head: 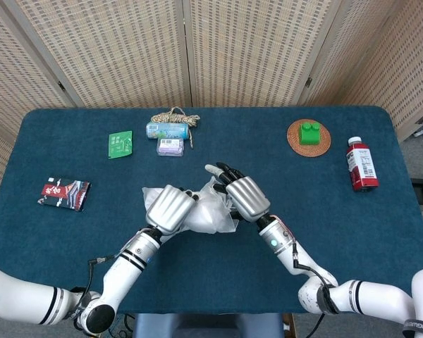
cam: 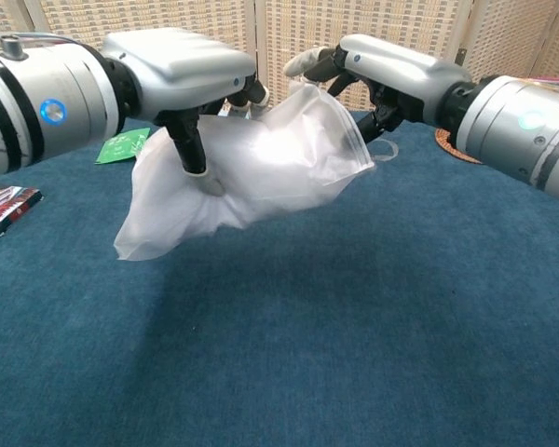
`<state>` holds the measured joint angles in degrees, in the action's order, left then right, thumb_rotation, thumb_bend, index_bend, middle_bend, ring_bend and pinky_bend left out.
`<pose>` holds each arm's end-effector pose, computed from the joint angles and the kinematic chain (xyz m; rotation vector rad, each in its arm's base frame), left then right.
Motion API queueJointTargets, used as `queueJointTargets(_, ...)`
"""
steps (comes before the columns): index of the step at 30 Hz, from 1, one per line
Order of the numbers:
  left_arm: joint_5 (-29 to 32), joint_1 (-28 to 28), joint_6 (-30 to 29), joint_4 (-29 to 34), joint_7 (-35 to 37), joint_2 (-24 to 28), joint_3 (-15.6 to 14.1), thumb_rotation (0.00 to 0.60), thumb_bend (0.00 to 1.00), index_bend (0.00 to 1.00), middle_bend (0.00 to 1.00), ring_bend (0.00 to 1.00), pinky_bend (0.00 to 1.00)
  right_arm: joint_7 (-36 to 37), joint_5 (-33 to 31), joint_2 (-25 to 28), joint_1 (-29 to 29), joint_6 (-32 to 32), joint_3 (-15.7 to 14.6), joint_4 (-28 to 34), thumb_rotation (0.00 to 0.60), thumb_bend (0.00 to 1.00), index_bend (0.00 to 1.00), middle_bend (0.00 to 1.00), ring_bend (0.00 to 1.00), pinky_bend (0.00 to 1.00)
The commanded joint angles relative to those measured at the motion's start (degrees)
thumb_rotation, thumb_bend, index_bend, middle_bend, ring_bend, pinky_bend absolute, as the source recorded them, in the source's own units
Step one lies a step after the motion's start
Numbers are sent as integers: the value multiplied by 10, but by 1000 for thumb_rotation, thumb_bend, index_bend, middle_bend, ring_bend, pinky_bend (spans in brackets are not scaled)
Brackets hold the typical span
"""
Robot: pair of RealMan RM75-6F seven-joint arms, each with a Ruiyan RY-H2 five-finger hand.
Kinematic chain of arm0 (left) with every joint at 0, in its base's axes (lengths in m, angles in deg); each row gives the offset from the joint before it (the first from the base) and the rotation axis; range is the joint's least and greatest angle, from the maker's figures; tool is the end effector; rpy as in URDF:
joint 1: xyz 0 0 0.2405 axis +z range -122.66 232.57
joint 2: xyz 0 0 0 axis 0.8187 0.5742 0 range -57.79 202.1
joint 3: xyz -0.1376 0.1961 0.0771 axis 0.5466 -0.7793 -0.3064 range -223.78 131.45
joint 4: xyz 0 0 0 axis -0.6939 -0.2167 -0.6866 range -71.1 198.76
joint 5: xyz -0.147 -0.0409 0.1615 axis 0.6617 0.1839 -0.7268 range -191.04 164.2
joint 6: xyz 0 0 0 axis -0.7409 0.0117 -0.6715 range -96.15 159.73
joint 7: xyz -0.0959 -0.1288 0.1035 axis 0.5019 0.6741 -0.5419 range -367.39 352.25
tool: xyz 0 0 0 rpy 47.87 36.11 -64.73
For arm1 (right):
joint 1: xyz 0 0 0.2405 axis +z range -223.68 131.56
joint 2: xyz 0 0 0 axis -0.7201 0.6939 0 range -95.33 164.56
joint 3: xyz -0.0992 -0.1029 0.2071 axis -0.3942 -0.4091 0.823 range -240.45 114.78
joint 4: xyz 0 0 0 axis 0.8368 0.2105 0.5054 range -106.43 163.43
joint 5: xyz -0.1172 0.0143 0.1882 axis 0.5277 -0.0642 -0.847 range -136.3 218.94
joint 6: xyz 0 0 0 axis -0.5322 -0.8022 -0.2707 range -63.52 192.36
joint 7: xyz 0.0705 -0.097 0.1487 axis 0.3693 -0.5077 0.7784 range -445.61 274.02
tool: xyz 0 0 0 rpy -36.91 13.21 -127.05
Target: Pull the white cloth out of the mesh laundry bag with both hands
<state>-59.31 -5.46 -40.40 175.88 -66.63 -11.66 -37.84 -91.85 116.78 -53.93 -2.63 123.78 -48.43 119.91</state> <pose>0.0064 0.3405 -0.0149 -2.0022 -0.4388 -0.8355 -0.0512 -0.3705 -0.0229 1.8660 -1.0104 1.3576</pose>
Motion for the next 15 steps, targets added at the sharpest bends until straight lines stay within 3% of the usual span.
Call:
queueJointTargets(1, 2, 2, 0, -3, 0, 0, -3, 600, 29, 453, 556, 590, 706, 0, -3, -2, 2, -1, 1, -4, 600, 532, 680, 135, 20, 195)
queueJointTargets(5, 5, 6, -5, -9, -8, 0, -12, 600, 26, 397, 553, 586, 706, 3, -8, -8, 8, -7, 4, -16, 600, 532, 699, 144, 20, 195)
queueJointTargets(9, 8, 12, -16, -13, -18, 1, -20, 600, 24, 158, 533, 552, 706, 5, -13, -13, 16, -15, 8, -27, 600, 531, 707, 150, 20, 196)
queueJointTargets(11, 13, 19, -24, -14, -22, 3, -25, 600, 24, 41, 476, 506, 706, 5, -17, -17, 22, -21, 11, -34, 600, 532, 709, 151, 20, 195)
queueJointTargets(15, 17, 27, -31, -18, -24, 5, -32, 600, 24, 1, 427, 466, 706, 7, -24, -21, 27, -23, 17, -42, 600, 532, 709, 151, 20, 195)
